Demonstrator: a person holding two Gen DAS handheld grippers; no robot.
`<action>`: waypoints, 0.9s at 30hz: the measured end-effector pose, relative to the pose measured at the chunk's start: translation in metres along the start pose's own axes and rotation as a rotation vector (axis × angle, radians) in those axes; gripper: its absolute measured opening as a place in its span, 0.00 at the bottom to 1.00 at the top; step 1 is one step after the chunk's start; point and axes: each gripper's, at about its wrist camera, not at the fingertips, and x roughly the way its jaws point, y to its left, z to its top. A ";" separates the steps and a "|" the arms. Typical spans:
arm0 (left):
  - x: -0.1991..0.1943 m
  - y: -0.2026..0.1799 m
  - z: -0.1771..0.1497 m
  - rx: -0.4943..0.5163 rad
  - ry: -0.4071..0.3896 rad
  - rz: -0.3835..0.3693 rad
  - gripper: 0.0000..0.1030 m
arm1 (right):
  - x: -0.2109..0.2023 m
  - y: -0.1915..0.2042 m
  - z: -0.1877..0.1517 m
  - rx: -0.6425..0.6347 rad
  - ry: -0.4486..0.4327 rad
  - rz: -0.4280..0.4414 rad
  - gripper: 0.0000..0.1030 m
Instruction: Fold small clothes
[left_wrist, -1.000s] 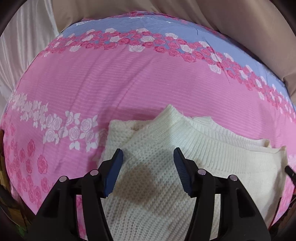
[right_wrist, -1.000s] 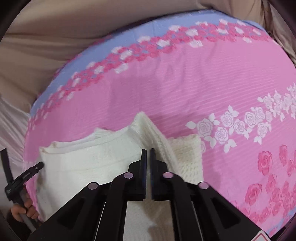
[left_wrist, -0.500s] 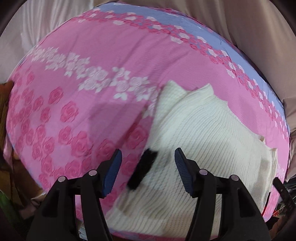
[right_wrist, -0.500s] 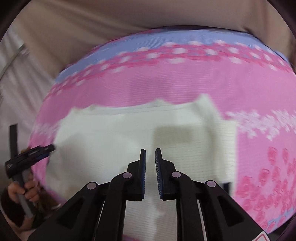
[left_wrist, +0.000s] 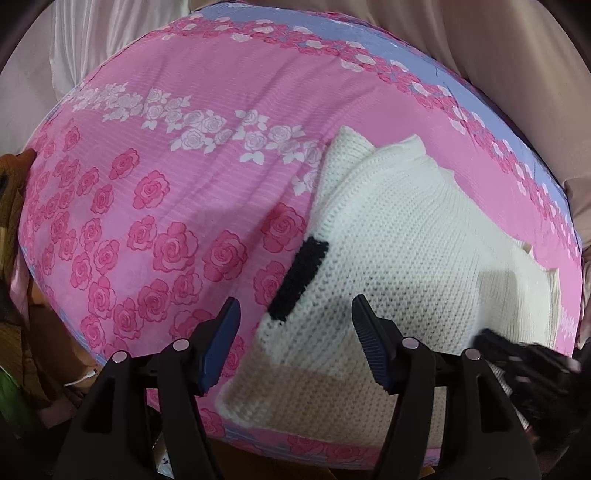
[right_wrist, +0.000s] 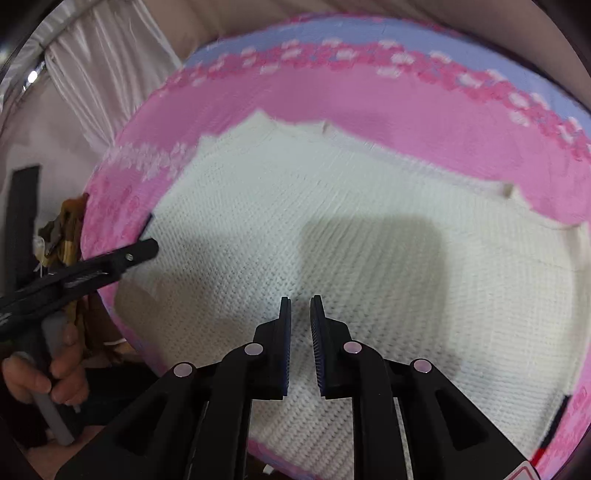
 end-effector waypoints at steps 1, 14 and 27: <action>0.000 -0.001 -0.001 0.003 -0.001 0.002 0.59 | 0.001 0.002 -0.003 -0.005 -0.017 -0.002 0.13; 0.003 0.008 0.003 -0.047 0.000 -0.004 0.66 | -0.015 0.005 0.004 0.036 -0.042 0.044 0.12; -0.004 0.013 0.052 -0.136 -0.034 -0.073 0.68 | -0.069 -0.132 0.016 0.376 -0.196 -0.189 0.13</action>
